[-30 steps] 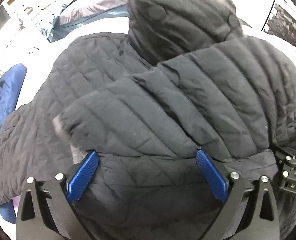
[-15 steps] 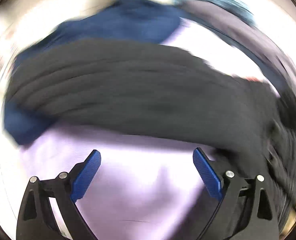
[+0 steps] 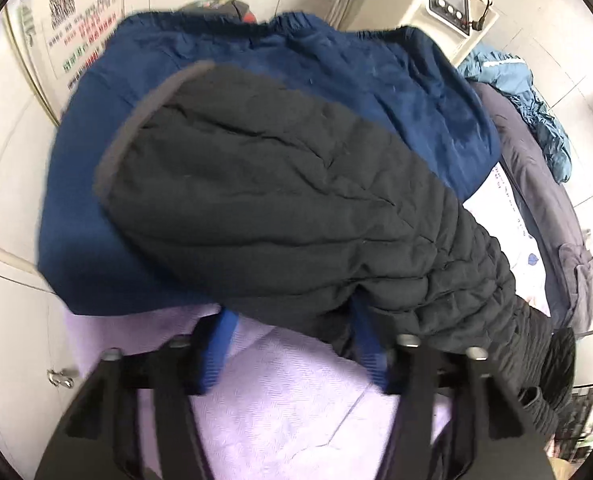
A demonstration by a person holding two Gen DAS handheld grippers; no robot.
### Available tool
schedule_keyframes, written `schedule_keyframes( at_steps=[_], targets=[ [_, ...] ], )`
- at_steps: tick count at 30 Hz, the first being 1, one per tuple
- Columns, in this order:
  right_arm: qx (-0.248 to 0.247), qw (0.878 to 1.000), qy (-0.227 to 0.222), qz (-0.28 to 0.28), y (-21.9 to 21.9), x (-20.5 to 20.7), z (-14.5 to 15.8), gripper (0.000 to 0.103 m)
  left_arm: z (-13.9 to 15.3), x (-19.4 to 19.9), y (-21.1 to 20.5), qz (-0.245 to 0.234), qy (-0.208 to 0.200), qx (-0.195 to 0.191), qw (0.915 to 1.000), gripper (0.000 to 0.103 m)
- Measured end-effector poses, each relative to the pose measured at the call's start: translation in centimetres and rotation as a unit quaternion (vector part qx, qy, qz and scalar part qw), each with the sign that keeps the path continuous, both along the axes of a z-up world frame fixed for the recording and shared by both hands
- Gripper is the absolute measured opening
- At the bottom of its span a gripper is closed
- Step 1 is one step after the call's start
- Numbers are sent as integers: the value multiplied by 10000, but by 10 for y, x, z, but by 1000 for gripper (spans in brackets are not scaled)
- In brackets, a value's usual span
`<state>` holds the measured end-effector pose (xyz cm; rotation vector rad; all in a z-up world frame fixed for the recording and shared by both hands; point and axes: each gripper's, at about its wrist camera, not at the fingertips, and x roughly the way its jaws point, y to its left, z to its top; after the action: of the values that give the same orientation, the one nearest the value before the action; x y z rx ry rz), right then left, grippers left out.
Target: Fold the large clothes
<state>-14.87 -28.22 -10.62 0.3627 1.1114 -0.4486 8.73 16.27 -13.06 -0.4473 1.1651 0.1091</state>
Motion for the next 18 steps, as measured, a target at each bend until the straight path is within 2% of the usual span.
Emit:
schedule_keyframes(
  at_steps=[2, 4, 6, 9, 12, 13, 15, 16, 17, 18],
  targets=[
    [-54, 10000, -28, -40, 2, -4, 3, 98, -1, 9, -4, 23, -91, -123, 9999, 33],
    [-122, 9999, -32, -66, 4, -10, 4, 98, 1, 16, -6, -17, -222, -94, 9997, 16],
    [-141, 9998, -29, -100, 5, -17, 5, 95, 6, 20, -12, -78, -347, -73, 9993, 9],
    [-78, 9998, 2, -176, 4, -27, 4, 86, 31, 18, -32, -360, -681, 119, 9970, 5],
    [16, 9993, -50, -364, -1, -40, 3, 84, 73, 11, -82, -1099, -1209, 251, 9862, 5],
    [49, 9989, -83, -451, -3, -46, 3, 84, 87, 6, -107, -1435, -1396, 266, 9794, 5],
    [80, 9978, -99, -646, -10, -56, 1, 84, 114, -7, -169, -2263, -1801, 277, 9569, 5],
    [97, 9973, -103, -727, -13, -60, 1, 84, 124, -16, -199, -2632, -1958, 257, 9443, 5],
    [132, 9964, -117, -825, -17, -66, 0, 84, 133, -29, -239, -3124, -2116, 148, 9260, 5],
    [157, 9957, -127, -900, -19, -70, 0, 84, 135, -37, -265, -3427, -2179, 53, 9138, 5]
  ],
)
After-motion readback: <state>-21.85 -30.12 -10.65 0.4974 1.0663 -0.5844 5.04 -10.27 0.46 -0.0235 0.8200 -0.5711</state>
